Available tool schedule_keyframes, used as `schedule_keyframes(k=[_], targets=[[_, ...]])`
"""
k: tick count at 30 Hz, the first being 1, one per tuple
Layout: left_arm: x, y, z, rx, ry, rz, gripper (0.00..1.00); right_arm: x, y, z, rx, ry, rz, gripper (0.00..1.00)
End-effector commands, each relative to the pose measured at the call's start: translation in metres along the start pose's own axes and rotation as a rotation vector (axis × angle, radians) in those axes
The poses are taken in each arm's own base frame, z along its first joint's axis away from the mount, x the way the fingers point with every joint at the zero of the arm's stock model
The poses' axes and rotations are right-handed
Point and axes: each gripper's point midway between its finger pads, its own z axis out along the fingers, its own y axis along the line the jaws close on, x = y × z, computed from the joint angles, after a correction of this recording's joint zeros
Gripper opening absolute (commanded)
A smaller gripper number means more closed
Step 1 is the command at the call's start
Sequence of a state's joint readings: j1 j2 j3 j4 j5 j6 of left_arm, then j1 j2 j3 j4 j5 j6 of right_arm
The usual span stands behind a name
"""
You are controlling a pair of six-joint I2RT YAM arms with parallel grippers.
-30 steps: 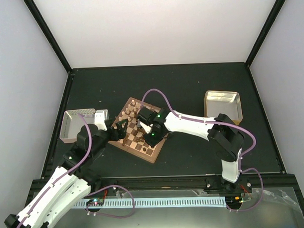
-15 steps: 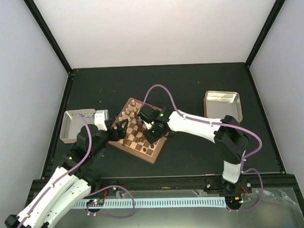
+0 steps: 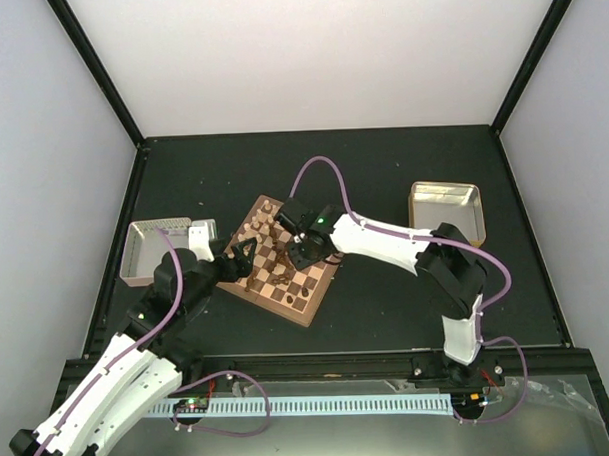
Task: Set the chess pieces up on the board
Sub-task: Pick up the chess piece from the chessboard.
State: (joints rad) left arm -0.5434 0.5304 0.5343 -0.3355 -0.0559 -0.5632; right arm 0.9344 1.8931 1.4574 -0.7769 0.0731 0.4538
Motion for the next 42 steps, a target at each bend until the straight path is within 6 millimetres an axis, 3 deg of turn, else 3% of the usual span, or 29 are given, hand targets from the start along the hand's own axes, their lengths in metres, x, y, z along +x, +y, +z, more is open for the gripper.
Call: schedule_keyframes(k=[1,17,22,25,35,42], targets=[[-0.012,-0.004,-0.001,0.007,-0.031,-0.024,0.94,-0.015,0.005,0.007,-0.005,-0.03,0.004,0.38],[-0.006,-0.007,0.004,0.029,-0.011,-0.043,0.94,-0.002,-0.007,0.032,0.049,0.022,0.016,0.27],[-0.006,-0.008,0.004,0.032,-0.01,-0.047,0.94,-0.002,-0.009,0.034,0.05,0.019,0.023,0.1],[-0.005,-0.008,0.005,0.039,-0.008,-0.055,0.94,-0.008,-0.009,0.027,0.043,-0.017,0.018,0.04],[0.011,-0.024,0.016,0.149,0.055,-0.185,0.94,-0.023,-0.004,-0.014,-0.079,-0.169,-0.178,0.02],[0.017,-0.036,0.027,0.222,0.098,-0.329,0.94,-0.023,0.015,-0.053,-0.21,-0.27,-0.31,0.02]])
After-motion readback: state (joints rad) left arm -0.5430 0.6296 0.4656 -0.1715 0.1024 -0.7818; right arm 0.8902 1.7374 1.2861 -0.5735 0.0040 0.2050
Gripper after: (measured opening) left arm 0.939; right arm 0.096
